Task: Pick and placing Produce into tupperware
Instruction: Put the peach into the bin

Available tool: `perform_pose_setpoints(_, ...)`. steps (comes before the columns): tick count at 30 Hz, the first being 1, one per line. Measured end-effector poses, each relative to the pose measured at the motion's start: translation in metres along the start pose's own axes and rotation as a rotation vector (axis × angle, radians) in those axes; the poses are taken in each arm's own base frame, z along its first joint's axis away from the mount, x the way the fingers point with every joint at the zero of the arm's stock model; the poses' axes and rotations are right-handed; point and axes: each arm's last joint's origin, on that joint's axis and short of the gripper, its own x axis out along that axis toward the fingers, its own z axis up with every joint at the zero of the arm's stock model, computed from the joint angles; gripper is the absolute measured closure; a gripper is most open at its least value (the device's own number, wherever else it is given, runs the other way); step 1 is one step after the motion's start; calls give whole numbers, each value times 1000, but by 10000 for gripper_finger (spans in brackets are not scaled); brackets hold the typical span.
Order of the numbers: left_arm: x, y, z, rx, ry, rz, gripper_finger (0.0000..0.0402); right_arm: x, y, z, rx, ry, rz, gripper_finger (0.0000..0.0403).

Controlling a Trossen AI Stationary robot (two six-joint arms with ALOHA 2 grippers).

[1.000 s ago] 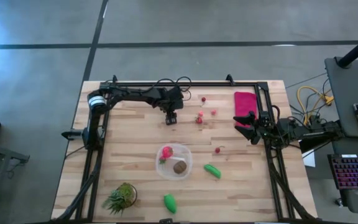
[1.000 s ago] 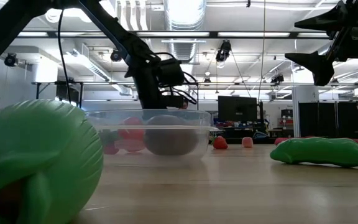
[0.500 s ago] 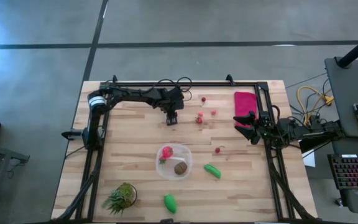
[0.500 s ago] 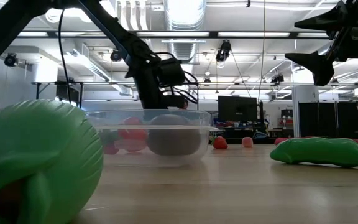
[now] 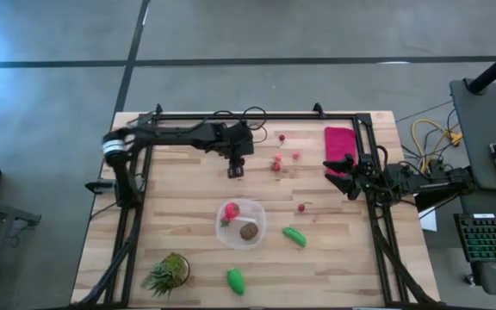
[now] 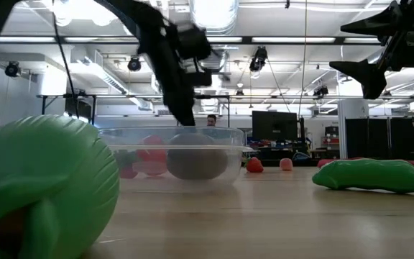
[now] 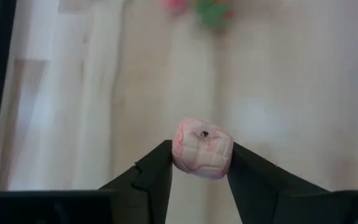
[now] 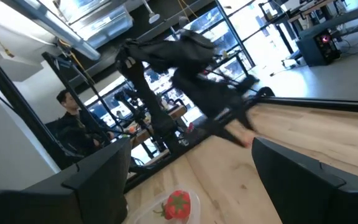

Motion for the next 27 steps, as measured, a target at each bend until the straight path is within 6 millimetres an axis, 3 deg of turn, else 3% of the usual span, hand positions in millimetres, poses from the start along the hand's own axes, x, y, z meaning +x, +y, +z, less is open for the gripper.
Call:
perform_pose_setpoints(4, -45, -32, 3, -57, -76, -108, 274, 0, 0, 0, 0, 0, 0, 76)
perform_pose_setpoints(9, -75, -90, -3, -139, -91, -232, 274, 0, 0, -1, -2, 5, -3, 76)
perform_pose_setpoints(14, -73, -155, -15, -269, -34, -345, 274, 0, 0, -1, -3, 7, -4, 76)
perform_pose_setpoints(18, -64, -195, -23, -293, 26, -327, 274, 0, 0, -1, -2, 6, -3, 76)
perform_pose_setpoints(21, -57, -209, -26, -330, 38, -280, 274, 1, 0, -1, -3, 8, -4, 76)
perform_pose_setpoints(27, -41, -215, -29, -392, 72, -229, 270, 1, 0, -1, -5, 13, -7, 76)
